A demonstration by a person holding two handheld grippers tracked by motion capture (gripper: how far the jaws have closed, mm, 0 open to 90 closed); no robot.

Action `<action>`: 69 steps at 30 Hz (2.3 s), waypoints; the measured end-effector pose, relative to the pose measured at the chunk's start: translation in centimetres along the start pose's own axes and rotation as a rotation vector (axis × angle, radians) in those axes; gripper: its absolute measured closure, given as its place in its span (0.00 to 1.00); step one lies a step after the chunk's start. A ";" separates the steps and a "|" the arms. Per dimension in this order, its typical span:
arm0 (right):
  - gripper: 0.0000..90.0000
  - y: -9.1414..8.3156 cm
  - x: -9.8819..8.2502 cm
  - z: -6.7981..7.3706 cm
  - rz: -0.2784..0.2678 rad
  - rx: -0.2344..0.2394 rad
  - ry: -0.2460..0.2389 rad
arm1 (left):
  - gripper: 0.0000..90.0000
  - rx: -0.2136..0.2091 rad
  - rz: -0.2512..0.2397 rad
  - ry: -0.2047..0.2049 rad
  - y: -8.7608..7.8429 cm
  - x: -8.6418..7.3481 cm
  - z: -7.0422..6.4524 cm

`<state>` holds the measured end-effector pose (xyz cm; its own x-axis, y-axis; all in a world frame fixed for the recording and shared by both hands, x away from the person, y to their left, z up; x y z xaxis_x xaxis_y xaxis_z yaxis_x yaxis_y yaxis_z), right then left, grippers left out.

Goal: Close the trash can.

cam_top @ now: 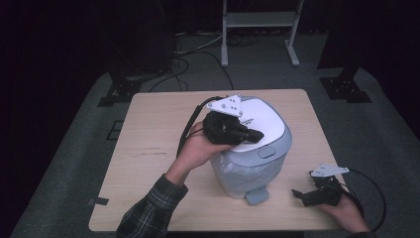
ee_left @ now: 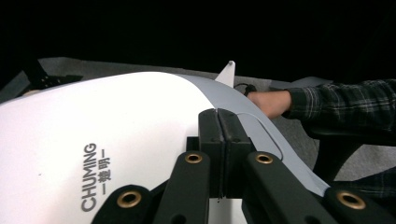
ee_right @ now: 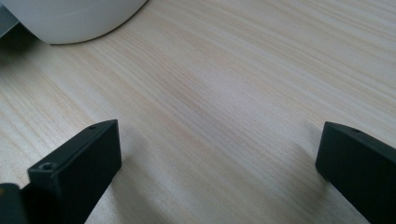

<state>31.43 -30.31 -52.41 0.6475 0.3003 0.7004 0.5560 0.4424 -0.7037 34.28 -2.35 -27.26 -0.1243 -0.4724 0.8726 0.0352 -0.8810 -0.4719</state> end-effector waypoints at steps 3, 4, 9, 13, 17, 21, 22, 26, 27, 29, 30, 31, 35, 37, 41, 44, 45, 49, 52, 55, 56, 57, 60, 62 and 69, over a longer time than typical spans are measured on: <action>0.00 0.0 0.0 0.0 0.000 0.000 -0.001 | 1.00 -0.012 0.005 -0.024 0.3 0.1 -0.1; 0.00 0.0 0.0 0.0 0.000 0.000 -0.001 | 1.00 -0.013 0.009 -0.023 0.4 0.2 -0.2; 0.00 0.0 0.0 0.0 0.000 -0.001 0.001 | 1.00 0.007 0.024 -0.034 0.6 -0.1 -0.1; 0.00 0.0 0.0 0.0 0.000 -0.001 0.001 | 1.00 0.019 0.008 -0.027 0.5 -0.1 0.0; 0.00 0.0 0.0 0.0 0.000 -0.001 0.001 | 0.73 0.060 -0.019 -0.053 -0.1 -0.4 0.4; 0.00 0.0 0.0 0.0 0.000 -0.001 0.001 | 0.54 0.085 -0.035 -0.090 -1.0 -1.0 1.0; 0.00 0.0 0.0 0.0 0.000 -0.001 0.001 | 0.50 0.098 -0.034 -0.094 -1.2 -1.2 1.1; 0.00 0.0 0.0 0.0 0.000 -0.001 0.001 | 0.29 0.122 -0.039 -0.114 -2.1 -1.5 1.4; 0.00 0.0 0.0 0.0 0.000 -0.001 0.002 | 0.26 0.123 -0.039 -0.115 -2.3 -1.6 1.4; 0.00 0.0 0.0 0.0 0.000 -0.001 0.001 | 0.20 0.139 -0.040 -0.111 -2.8 -1.7 1.3; 0.00 0.0 0.0 0.0 0.000 -0.001 0.001 | 0.18 0.148 -0.041 -0.108 -3.1 -1.7 1.2; 0.00 0.0 0.0 0.0 0.000 -0.001 0.002 | 0.15 0.157 -0.041 -0.110 -3.4 -1.8 1.1; 0.00 0.0 0.0 0.0 0.000 -0.001 0.001 | 0.06 0.199 -0.041 -0.105 -4.5 -2.2 0.7; 0.00 0.0 0.0 0.0 0.000 -0.001 0.001 | 0.02 0.214 -0.042 -0.101 -5.1 -2.4 0.6; 0.00 0.0 0.0 0.0 0.000 -0.002 0.002 | 0.01 0.237 -0.062 -0.105 -6.2 -2.8 0.2; 0.00 0.0 0.0 0.0 0.000 -0.002 0.003 | 0.00 0.259 -0.062 -0.107 -7.0 -3.2 -0.1; 0.00 0.0 0.0 0.0 0.000 -0.002 0.003 | 0.00 0.267 -0.058 -0.104 -7.3 -3.4 -0.2; 0.00 0.0 0.0 0.0 0.000 -0.002 0.003 | 0.00 0.296 -0.054 -0.106 -8.3 -4.1 -0.7; 0.00 0.0 0.0 0.0 -0.001 -0.003 0.003 | 0.00 0.331 -0.055 -0.107 -9.1 -5.2 -1.2; 0.00 0.0 0.0 0.0 -0.001 -0.004 0.004 | 0.00 0.354 -0.047 -0.104 -9.5 -5.9 -1.5; 0.00 0.0 0.0 0.0 -0.001 -0.005 0.005 | 0.00 0.363 -0.045 -0.106 -9.6 -6.2 -1.6; 0.00 0.0 0.0 0.0 -0.001 -0.004 0.005 | 0.00 0.372 -0.042 -0.107 -9.8 -6.6 -1.7; 0.00 0.0 0.0 0.0 -0.001 -0.005 0.005 | 0.00 0.396 -0.041 -0.120 -10.4 -8.2 -2.3; 0.00 0.0 0.0 0.0 -0.001 -0.004 0.005 | 0.00 0.400 -0.042 -0.123 -10.4 -8.7 -2.4; 0.00 0.0 0.0 0.0 -0.001 -0.005 0.005 | 0.00 0.435 -0.013 -0.147 -10.4 -12.0 -3.5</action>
<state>31.38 -30.30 -52.41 0.6491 0.2959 0.7008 0.5592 0.4389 -0.7033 31.94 12.55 -33.29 0.0130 -0.4322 0.9017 0.4518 -0.8019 -0.3909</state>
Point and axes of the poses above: each handheld gripper's, and its own axes: y roughly forward along the jaws, x roughly out of its top, z roughly to its left, the point moved 5 cm from there along y, roughly forward along the jaws, and after that the axes turned 9 degrees about y, right-handed, at the moved point
